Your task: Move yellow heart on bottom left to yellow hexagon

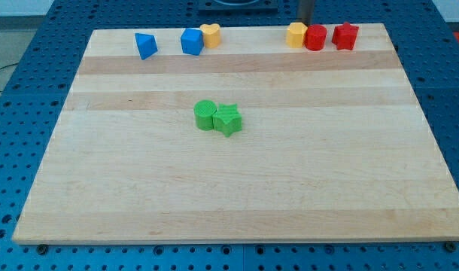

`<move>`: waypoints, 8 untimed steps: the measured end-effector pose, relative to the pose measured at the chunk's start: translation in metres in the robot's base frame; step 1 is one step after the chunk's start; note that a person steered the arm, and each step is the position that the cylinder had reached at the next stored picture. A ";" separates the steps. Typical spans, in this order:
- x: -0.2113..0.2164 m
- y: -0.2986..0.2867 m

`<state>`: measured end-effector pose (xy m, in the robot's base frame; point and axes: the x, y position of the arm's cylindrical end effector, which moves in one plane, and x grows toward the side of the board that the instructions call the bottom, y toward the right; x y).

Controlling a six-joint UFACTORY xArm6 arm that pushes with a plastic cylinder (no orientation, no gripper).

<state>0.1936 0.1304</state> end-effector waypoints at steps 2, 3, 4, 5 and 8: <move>0.065 -0.041; 0.121 -0.022; 0.115 -0.020; 0.110 0.018; 0.154 0.039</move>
<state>0.3473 0.1689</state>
